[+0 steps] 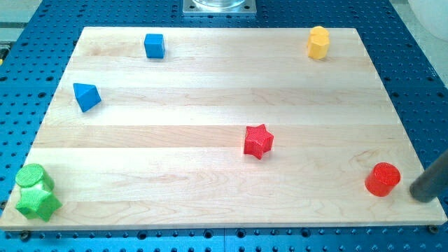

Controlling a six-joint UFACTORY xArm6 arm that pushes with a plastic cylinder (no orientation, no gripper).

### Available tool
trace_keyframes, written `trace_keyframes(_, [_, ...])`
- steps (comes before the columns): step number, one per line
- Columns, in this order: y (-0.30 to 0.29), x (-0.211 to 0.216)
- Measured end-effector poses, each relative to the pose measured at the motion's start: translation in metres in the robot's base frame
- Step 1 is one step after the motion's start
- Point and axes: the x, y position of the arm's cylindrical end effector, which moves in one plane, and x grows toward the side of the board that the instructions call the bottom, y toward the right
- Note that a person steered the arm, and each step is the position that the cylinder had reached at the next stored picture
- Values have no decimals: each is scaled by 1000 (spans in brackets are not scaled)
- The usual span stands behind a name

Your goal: Move the red star to the bottom left of the red circle

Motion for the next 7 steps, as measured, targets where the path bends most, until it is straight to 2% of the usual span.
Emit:
trace_keyframes(1, [-7, -6])
trace_keyframes(2, [11, -86])
trace_keyframes(3, [-52, -134])
trace_keyframes(4, [-144, -140])
trace_keyframes(5, [-221, -124])
trace_keyframes(6, [-235, -87])
trace_keyframes(7, [-258, -95])
